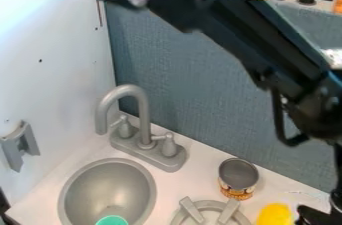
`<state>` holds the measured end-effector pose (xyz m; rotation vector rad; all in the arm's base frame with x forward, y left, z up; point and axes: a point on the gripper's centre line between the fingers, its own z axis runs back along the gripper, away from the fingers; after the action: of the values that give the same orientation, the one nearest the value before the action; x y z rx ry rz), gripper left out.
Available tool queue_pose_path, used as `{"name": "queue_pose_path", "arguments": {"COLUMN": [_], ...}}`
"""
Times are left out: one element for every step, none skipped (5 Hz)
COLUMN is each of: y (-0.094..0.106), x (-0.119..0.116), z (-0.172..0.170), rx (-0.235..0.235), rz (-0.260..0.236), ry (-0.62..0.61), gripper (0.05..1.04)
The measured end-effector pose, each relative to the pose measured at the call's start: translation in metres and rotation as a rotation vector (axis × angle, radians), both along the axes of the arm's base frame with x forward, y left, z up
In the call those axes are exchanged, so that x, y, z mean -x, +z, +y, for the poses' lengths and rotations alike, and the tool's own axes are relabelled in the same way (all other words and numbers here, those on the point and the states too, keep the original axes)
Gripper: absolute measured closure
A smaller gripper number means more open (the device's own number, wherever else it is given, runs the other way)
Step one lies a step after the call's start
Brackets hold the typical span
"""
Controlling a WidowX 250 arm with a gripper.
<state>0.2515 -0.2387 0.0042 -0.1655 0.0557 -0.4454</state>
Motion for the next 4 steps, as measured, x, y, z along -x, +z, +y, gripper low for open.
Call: {"name": "queue_pose_path", "arguments": {"y": [-0.012, -0.008, -0.016, -0.025], "x": [-0.007, -0.019, -0.025, -0.032], "z": [-0.005, -0.005, -0.009, -0.016], "rx": [-0.009, -0.033, -0.037, -0.044], "rz": [-0.009, -0.068, -0.07, -0.058], "ry": [-0.018, -0.025, -0.039, -0.065], "gripper": [0.584, 0.583, 0.583, 0.583]}}
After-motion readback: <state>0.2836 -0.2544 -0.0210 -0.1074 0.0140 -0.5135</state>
